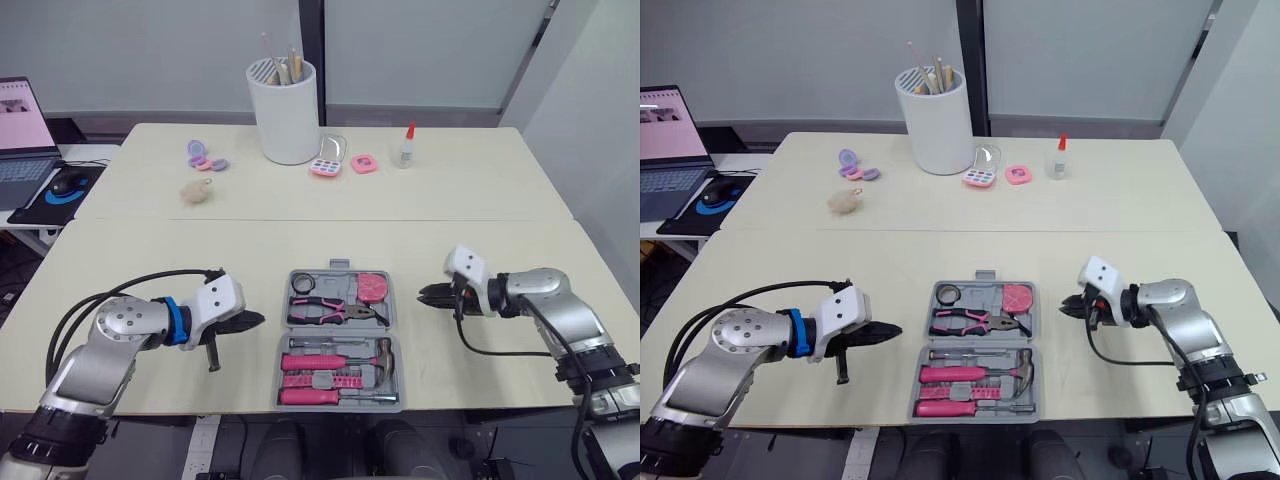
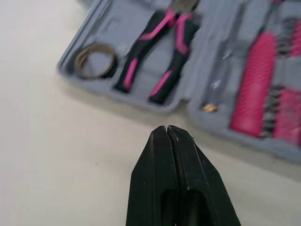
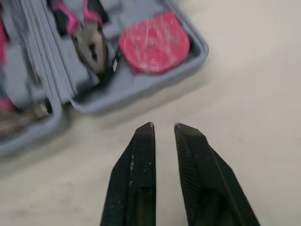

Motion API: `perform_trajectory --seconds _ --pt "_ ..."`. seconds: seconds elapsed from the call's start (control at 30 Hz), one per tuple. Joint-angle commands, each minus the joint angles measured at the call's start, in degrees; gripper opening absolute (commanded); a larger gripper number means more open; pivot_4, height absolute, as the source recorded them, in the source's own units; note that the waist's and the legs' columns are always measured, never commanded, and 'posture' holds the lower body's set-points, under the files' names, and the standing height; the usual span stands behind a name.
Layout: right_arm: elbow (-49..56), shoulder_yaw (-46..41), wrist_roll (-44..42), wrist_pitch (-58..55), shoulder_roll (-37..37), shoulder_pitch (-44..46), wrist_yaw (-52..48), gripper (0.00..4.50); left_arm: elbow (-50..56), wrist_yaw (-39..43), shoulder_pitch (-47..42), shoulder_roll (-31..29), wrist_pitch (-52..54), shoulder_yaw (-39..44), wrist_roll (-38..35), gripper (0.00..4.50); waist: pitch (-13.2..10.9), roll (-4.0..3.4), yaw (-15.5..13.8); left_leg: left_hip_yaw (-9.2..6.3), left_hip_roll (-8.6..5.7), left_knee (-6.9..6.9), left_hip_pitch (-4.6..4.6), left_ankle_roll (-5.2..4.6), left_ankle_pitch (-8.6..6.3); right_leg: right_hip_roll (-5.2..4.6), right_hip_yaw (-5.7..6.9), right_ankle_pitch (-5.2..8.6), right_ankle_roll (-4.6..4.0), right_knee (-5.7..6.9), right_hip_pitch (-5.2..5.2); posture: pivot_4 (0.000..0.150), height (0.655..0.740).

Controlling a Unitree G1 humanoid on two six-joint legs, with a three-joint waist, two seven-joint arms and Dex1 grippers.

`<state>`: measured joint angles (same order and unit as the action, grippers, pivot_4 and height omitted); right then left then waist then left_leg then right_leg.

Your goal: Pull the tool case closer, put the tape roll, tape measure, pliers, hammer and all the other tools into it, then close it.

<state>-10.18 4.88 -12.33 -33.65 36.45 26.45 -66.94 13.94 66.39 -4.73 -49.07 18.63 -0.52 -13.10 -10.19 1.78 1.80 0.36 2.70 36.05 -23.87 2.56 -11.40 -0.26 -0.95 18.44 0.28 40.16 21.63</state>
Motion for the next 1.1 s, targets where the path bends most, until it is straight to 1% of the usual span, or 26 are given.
perform_trajectory --seconds 0.03,0.1,0.17,0.23,0.33,0.37,0.43,0.57,0.7,0.8,0.93,1.1 --pt "2.2 -6.1 -10.5 -15.4 0.1 2.5 -1.1 1.82 9.0 2.6 2.1 -1.8 3.4 1.3 -6.1 0.0 0.0 0.0 0.0 -0.02 0.0 0.0 0.0 0.0 0.0 -0.03 0.01 0.0 0.0 -0.01 -0.01 0.15 0.74" --pt "0.9 -8.9 -15.1 -24.4 -1.1 4.2 0.8 2.32 13.1 3.9 4.2 -2.4 3.8 -1.2 -7.0 0.0 0.0 -0.01 0.0 -0.05 0.03 -0.01 0.02 0.0 0.0 -0.04 0.02 0.0 0.0 -0.02 -0.02 0.15 0.74" --pt "-1.6 -11.1 -17.6 -29.5 -2.8 5.9 3.5 2.83 14.0 4.3 5.2 -1.9 1.3 -4.5 -5.2 0.0 0.0 -0.02 0.0 -0.04 0.03 -0.03 0.08 0.0 0.0 -0.03 0.01 0.0 -0.01 -0.04 -0.07 0.15 0.74" --pt "-4.1 -12.6 -18.5 -31.7 -4.3 7.1 6.3 3.35 13.5 3.6 5.5 -0.3 -1.0 -7.4 -3.7 0.0 0.0 -0.02 0.0 -0.05 0.03 -0.04 0.09 0.0 0.0 -0.01 0.01 0.0 -0.01 -0.05 -0.08 0.15 0.74" --pt "-6.5 -14.0 -19.8 -33.7 -5.6 8.0 8.5 4.35 10.8 2.0 5.3 2.5 -5.3 -10.8 -0.8 0.0 0.0 -0.02 -0.1 -0.03 0.0 -0.03 0.06 -0.01 0.0 0.08 0.01 0.0 -0.01 -0.07 -0.07 0.15 0.74" --pt "-7.2 -14.2 -20.1 -34.0 -5.9 8.2 9.0 4.47 9.4 1.5 5.2 3.4 -6.9 -11.8 0.3 0.0 0.0 -0.04 -0.1 -0.03 -0.01 -0.04 0.03 -0.01 0.0 0.11 0.01 0.0 0.0 -0.1 -0.06 0.15 0.74" --pt "-8.5 -14.2 -20.2 -33.9 -6.3 8.4 9.9 4.47 7.0 0.7 4.9 5.1 -9.0 -13.2 1.5 0.0 0.0 -0.04 -0.1 0.0 -0.06 -0.04 0.01 -0.01 -0.01 0.12 -0.01 0.0 0.0 -0.12 -0.05 0.15 0.74" --pt "-13.4 -14.7 -20.8 -33.2 -7.9 9.9 10.5 4.47 -1.0 -1.4 3.5 10.0 -14.5 -16.4 4.8 0.0 0.0 -0.05 0.0 0.02 -0.04 -0.02 0.0 -0.02 -0.01 0.14 -0.01 -0.02 0.02 -0.14 -0.04 0.15 0.74" --pt "-16.5 -13.6 -20.2 -31.6 -9.0 10.8 10.9 4.47 -5.5 -1.3 3.0 11.8 -17.7 -18.5 6.4 0.0 0.0 -0.05 0.0 0.02 -0.01 -0.06 0.0 -0.02 -0.01 0.2 -0.02 -0.02 0.02 -0.14 -0.02 0.15 0.74" --pt "-18.2 -12.2 -19.5 -30.4 -10.1 11.4 10.6 4.47 -9.5 -0.8 2.4 12.4 -19.8 -19.8 8.0 0.0 0.0 -0.05 0.1 0.05 0.0 -0.06 -0.01 -0.02 -0.01 0.2 -0.04 -0.02 0.02 -0.13 0.01 0.15 0.74" --pt "-20.5 -10.9 -18.7 -28.8 -11.2 12.3 10.6 4.47 -12.0 -1.3 2.4 12.5 -21.0 -20.4 9.3 0.0 0.0 -0.06 0.0 0.05 -0.01 -0.06 -0.01 -0.02 -0.01 0.19 -0.04 -0.02 0.02 -0.12 0.0 0.15 0.74" --pt "-26.4 -9.2 -16.4 -25.2 -13.0 13.8 10.4 4.47 -12.2 -1.7 3.5 12.1 -21.0 -21.7 11.0 0.0 0.1 -0.12 0.0 0.07 0.0 -0.06 0.01 -0.03 -0.01 0.17 -0.06 -0.02 0.02 -0.13 -0.01 0.15 0.74"
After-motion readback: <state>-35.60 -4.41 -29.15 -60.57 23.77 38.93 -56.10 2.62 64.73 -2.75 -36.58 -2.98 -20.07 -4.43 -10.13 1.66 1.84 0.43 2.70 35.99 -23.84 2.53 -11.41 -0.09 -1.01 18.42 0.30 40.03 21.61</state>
